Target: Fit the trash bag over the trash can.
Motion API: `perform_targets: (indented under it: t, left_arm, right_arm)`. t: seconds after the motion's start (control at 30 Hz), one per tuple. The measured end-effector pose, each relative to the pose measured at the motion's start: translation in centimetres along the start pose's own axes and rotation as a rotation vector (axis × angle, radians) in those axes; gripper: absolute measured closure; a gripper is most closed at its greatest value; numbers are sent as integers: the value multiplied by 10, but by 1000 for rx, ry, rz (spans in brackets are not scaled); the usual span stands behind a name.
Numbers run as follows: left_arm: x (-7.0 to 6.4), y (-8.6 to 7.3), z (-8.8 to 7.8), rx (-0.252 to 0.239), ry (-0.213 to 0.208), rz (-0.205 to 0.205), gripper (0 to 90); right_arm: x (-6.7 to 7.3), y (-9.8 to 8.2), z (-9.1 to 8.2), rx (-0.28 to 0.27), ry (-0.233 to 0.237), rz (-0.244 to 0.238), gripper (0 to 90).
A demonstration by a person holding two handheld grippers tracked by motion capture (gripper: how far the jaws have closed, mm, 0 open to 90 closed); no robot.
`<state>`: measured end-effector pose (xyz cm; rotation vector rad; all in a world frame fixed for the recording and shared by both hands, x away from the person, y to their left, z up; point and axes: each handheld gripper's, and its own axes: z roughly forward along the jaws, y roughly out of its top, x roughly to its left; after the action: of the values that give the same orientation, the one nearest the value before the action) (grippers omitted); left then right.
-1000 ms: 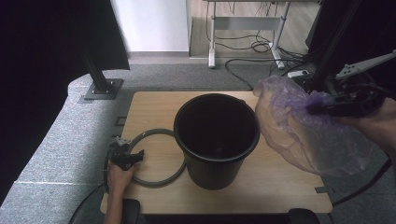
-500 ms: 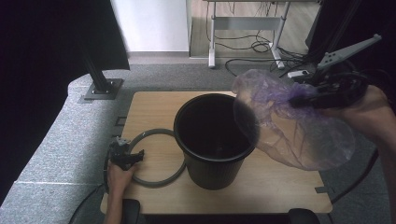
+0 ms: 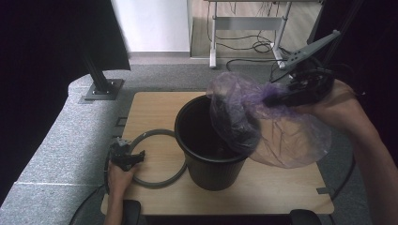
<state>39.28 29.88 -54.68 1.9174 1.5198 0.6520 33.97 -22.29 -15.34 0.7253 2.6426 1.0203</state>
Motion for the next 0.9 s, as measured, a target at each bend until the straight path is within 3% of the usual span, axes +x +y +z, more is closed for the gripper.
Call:
perform_targets:
  t: [0.9]
  left_arm:
    - [0,0,1,2,-2,2,116]
  right_arm:
    - [27,54,99,59,147,-102,768]
